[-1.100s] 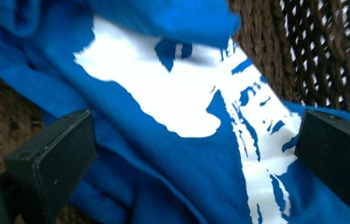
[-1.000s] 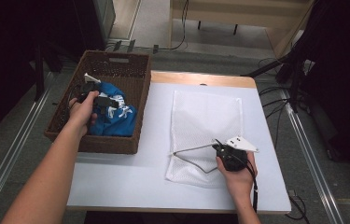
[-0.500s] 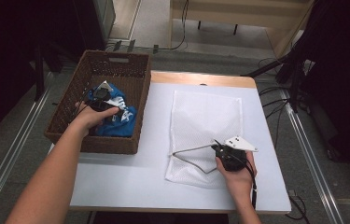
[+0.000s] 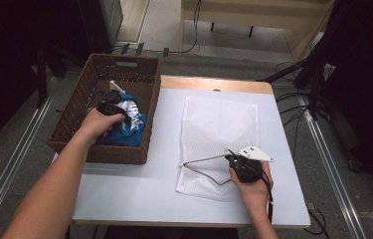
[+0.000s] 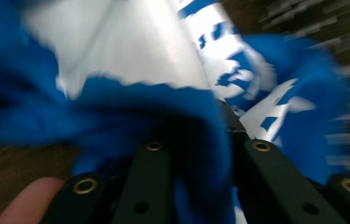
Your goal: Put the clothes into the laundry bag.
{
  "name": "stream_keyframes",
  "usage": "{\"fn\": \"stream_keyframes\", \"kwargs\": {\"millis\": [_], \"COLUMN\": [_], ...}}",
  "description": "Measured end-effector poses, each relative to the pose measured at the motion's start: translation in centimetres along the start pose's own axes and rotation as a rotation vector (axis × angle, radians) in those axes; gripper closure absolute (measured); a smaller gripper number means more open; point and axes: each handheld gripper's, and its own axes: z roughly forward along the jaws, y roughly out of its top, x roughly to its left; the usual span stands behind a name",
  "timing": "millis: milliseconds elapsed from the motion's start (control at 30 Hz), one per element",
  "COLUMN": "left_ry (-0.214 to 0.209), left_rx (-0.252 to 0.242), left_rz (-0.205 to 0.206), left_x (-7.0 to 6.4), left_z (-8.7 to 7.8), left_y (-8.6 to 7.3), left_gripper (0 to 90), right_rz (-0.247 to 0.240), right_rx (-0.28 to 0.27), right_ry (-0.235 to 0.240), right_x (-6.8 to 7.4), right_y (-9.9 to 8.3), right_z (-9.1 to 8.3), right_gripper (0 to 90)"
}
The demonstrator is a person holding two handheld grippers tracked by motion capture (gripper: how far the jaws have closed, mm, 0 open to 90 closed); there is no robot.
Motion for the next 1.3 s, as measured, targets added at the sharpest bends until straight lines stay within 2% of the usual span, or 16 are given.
{"fn": "stream_keyframes", "kwargs": {"millis": [33, 133, 200, 233, 267, 333, 467, 533, 633, 733, 867, 900, 1000, 1033, 1267, 1300], "left_ry": [-0.017, 0.222, 0.223, 0.166, 0.103, 0.039, 0.081, 0.204, 0.292, 0.402, 0.386, 0.39, 0.343, 0.297, 0.264, 0.24], "left_rx": [-0.055, -0.057, -0.026, -0.007, 0.004, -0.017, 0.001, 0.077, 0.136, 0.193, 0.184, 0.163, 0.139, 0.089, -0.119, -0.208], "left_rz": [-0.005, 0.008, -0.005, -0.039, -0.085, -0.146, -0.149, -0.132, -0.101, 0.028, 0.057, 0.057, 0.032, 0.016, 0.024, 0.013], "left_x": [0.1, 0.0, 0.2, 0.5, 0.6, 0.4, -0.1, -0.8, -1.3, -2.6, -2.7, -2.5, -2.2, -1.9, -2.0, -2.1], "left_z": [-0.6, -0.3, 0.1, 0.4, 0.6, 0.5, 1.1, 2.6, 3.6, 4.2, 3.6, 3.1, 2.5, 1.7, -1.1, -2.1], "left_y": [0.1, 0.2, 0.1, 0.1, 0.2, 0.6, 0.9, 1.1, 1.0, 0.8, 0.7, 0.6, 0.6, 0.7, 1.0, 1.0], "left_gripper": [80.2, 72.4, 54.2, 54.2, 33.7, 18.1, 8.0, 6.7, 6.7, 15.9, 40.8, 64.2, 74.1, 74.9, 76.1, 76.1], "right_rz": [0.0, 0.005, 0.004, 0.004, 0.001, -0.005, -0.006, -0.005, -0.007, -0.015, -0.018, -0.019, -0.021, -0.022, -0.018, -0.018], "right_rx": [-0.003, -0.004, -0.004, -0.004, -0.003, -0.001, -0.002, -0.003, -0.002, 0.004, 0.005, 0.003, 0.001, 0.0, -0.008, -0.01], "right_ry": [-0.003, -0.003, -0.001, -0.001, 0.002, 0.005, 0.006, 0.006, 0.005, 0.008, 0.007, 0.011, 0.011, 0.012, 0.007, 0.005], "right_x": [0.0, -0.1, -0.1, -0.1, 0.0, 0.1, 0.0, 0.0, 0.0, 0.1, 0.1, 0.1, 0.1, 0.1, -0.1, -0.1], "right_y": [0.0, 0.0, 0.0, 0.0, 0.0, 0.0, -0.1, -0.1, -0.1, -0.2, -0.3, -0.3, -0.3, -0.3, -0.4, -0.4], "right_z": [0.0, -0.1, -0.1, -0.1, -0.1, -0.1, -0.1, -0.1, -0.1, -0.1, 0.0, -0.1, -0.2, -0.3, -0.6, -0.6], "right_gripper": [89.8, 89.8, 89.8, 89.8, 89.8, 89.8, 89.8, 89.8, 89.8, 89.8, 89.8, 89.8, 89.9, 89.9, 90.0, 90.0]}}
